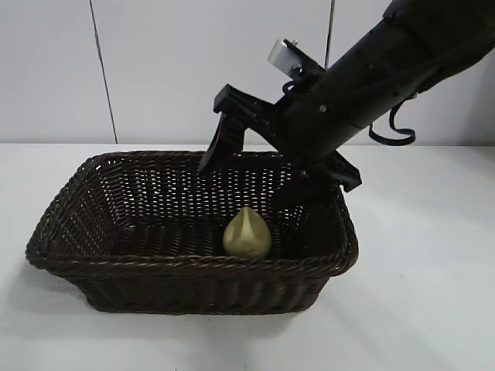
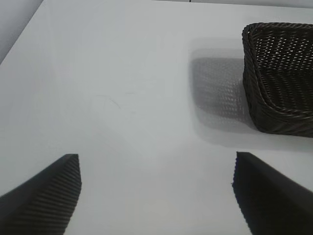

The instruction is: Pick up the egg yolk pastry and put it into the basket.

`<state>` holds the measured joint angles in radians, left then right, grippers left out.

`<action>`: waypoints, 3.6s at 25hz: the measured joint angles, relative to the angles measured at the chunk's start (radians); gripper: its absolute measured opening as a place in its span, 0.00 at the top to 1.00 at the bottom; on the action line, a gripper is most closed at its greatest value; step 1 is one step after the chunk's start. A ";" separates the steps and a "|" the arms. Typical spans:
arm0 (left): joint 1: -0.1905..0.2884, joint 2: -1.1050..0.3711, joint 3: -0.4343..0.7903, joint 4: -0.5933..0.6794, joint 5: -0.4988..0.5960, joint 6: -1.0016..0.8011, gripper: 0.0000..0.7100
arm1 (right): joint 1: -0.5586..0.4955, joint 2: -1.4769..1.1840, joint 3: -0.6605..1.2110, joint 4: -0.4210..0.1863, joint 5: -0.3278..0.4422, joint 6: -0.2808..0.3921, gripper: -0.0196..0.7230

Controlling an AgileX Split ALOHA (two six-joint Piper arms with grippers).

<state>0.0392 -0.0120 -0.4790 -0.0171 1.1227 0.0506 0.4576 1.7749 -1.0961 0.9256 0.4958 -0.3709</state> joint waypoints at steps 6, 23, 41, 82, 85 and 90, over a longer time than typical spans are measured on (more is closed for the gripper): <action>0.000 0.000 0.000 0.000 0.000 0.000 0.13 | 0.000 -0.104 0.001 -0.004 0.037 0.001 0.08; 0.000 0.000 0.000 0.000 0.000 0.000 0.13 | -0.319 -0.117 -0.152 -0.407 0.249 0.180 0.08; 0.000 0.000 0.000 0.000 0.000 0.000 0.13 | -0.443 -0.117 -0.274 -1.053 0.718 0.412 0.08; 0.000 0.000 0.000 0.000 0.000 0.000 0.13 | -0.442 -1.637 0.625 -0.913 0.562 0.377 0.07; 0.000 0.000 0.000 0.000 0.000 0.000 0.13 | -0.442 -1.738 0.625 -0.914 0.563 0.377 0.07; 0.000 0.000 0.000 0.000 0.000 0.000 0.13 | -0.442 -1.791 0.624 -0.914 0.569 0.377 0.07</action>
<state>0.0392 -0.0120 -0.4790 -0.0171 1.1227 0.0506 0.0155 -0.0160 -0.4722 0.0116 1.0643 0.0066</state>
